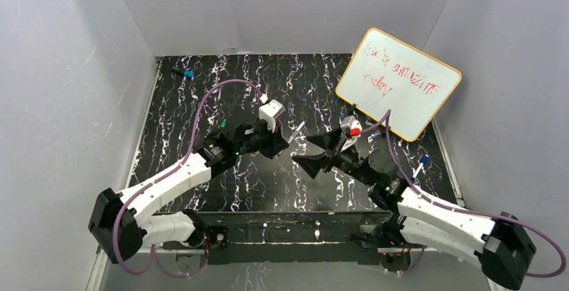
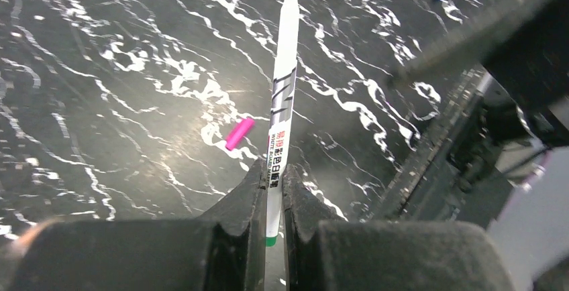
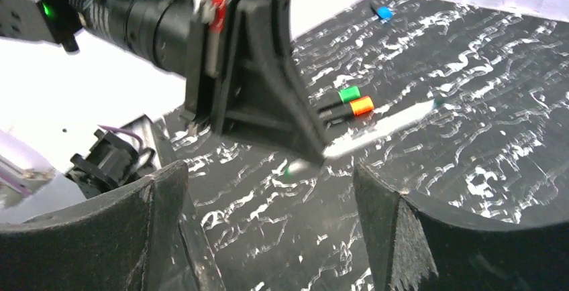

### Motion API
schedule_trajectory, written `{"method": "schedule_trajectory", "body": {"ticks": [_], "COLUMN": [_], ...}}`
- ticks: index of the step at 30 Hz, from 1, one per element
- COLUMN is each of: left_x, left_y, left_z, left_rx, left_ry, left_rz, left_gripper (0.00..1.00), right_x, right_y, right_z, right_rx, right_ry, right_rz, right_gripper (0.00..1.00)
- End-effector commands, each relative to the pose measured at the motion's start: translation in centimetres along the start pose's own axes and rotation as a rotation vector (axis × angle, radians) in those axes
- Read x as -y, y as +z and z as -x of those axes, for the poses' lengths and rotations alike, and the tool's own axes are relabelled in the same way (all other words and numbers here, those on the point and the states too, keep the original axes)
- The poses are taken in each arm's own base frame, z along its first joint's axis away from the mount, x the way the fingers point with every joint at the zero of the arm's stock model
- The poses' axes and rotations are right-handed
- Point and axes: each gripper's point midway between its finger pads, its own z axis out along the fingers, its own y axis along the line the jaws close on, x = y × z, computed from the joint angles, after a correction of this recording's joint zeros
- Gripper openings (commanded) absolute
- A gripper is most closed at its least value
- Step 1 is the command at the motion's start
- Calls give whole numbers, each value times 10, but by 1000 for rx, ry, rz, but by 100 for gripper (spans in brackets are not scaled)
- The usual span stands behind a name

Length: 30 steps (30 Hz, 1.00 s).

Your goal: Insert the pens into the pen caps

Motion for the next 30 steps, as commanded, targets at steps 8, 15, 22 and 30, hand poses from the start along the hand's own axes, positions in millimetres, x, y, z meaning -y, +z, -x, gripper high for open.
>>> {"method": "schedule_trajectory", "body": {"ticks": [8,15,22,30], "left_x": [30,34,44,51], "left_y": [-51,-55,-54,-59], "left_z": [25,33,36,41], "left_rx": [162,212,238,251], "left_ry": [4,-16,-36,-32], "left_rz": [-193,-215,-277,-311], "left_gripper": [0,0,0,0], "right_x": [-12,-16,-14,-10], "right_y": [13,24,39,54], "right_z": [83,81,80,75], "right_rx": [192,164,154,145], "right_ry": [93,130,148,161], "right_rz": [335,384,395,394], "right_gripper": [96,95,90,76]}}
